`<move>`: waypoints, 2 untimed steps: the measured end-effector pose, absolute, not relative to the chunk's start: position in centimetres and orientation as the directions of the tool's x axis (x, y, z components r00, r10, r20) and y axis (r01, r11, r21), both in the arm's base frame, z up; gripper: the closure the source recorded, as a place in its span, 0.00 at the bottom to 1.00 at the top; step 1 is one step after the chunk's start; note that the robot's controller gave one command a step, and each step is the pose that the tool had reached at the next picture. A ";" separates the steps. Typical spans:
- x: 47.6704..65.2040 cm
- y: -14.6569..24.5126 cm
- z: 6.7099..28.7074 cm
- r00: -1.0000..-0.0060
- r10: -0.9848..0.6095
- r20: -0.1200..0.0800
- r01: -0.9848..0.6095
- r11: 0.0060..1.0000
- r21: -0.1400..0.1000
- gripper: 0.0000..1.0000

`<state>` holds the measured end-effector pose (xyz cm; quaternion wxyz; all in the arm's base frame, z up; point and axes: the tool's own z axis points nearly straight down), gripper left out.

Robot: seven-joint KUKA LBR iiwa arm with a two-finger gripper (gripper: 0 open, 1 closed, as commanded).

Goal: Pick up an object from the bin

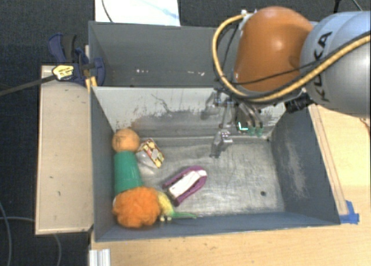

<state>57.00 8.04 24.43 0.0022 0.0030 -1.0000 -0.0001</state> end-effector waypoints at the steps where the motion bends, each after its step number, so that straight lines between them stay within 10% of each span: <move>1: 57.1 8.0 24.8 -1.000 -0.004 -0.004 -0.004 1.000 0.001 0.00; 2: 54.1 10.2 20.6 -0.997 -0.078 -0.007 -0.078 0.997 0.000 0.00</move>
Offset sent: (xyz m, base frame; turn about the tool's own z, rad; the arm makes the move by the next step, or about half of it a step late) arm -0.0773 0.0561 -0.1043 -0.1936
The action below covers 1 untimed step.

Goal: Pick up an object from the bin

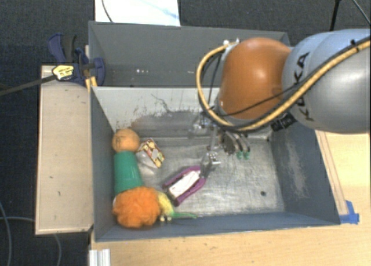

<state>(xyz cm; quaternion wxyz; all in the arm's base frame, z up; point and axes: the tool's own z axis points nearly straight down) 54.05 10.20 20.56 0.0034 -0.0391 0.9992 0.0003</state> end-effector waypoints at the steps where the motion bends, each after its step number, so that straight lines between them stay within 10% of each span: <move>1: 53.6 6.5 17.5 -0.993 -0.116 -0.002 -0.116 0.993 0.003 0.00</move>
Offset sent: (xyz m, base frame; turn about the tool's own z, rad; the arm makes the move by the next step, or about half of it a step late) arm -0.0054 0.0051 -0.0936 -0.3133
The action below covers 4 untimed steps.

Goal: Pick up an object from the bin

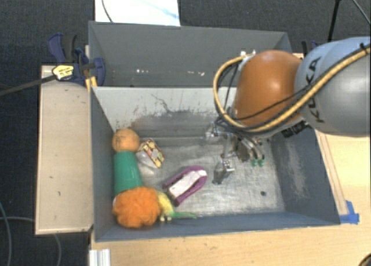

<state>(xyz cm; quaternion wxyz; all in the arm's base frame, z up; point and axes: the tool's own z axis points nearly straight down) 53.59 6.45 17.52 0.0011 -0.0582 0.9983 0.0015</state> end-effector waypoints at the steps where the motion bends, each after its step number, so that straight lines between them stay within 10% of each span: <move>1: 53.7 6.1 14.0 -0.965 -0.261 -0.003 -0.261 0.965 -0.005 0.00; 2: 52.8 4.9 7.4 -0.990 -0.142 -0.009 -0.142 0.990 0.000 1.00; 3: 52.8 4.9 7.4 -0.990 -0.141 -0.009 -0.141 0.990 0.001 1.00; 4: 53.5 5.0 12.4 -0.991 -0.136 0.003 -0.136 0.991 0.001 1.00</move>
Offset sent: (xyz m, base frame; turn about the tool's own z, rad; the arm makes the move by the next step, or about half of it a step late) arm -0.0107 -0.0164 -0.1052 -0.0278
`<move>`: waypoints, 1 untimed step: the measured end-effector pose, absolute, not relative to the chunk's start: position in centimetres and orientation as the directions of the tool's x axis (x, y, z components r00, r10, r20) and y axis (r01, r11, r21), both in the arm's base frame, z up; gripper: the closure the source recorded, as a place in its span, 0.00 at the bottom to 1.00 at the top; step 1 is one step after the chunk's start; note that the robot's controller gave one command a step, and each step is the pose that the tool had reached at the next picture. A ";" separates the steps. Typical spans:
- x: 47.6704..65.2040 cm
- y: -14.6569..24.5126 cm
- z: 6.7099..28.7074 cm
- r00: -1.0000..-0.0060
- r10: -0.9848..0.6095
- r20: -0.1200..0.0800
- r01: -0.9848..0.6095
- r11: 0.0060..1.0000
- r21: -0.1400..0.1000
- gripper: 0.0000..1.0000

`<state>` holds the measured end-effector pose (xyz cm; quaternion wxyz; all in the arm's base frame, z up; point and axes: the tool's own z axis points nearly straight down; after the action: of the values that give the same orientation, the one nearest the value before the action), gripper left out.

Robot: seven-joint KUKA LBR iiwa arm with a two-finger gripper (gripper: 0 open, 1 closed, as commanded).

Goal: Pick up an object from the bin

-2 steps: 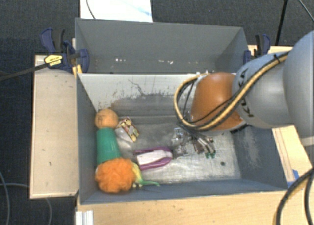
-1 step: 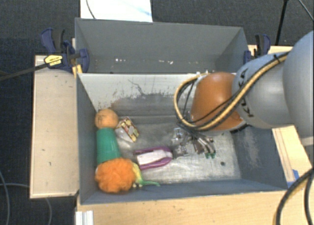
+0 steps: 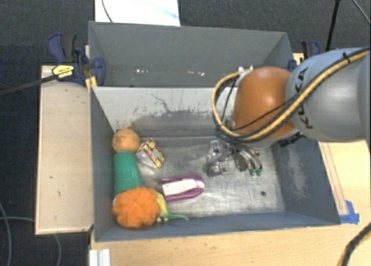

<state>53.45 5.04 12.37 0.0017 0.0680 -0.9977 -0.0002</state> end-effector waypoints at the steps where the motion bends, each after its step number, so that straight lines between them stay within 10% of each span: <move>1: 52.5 1.8 17.7 -0.986 -0.168 0.002 -0.168 0.986 0.003 1.00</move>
Offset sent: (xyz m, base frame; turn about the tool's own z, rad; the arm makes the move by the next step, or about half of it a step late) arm -0.0002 0.0775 0.0624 0.1065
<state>52.54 1.78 17.69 0.0010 0.0841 -0.9965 -0.0014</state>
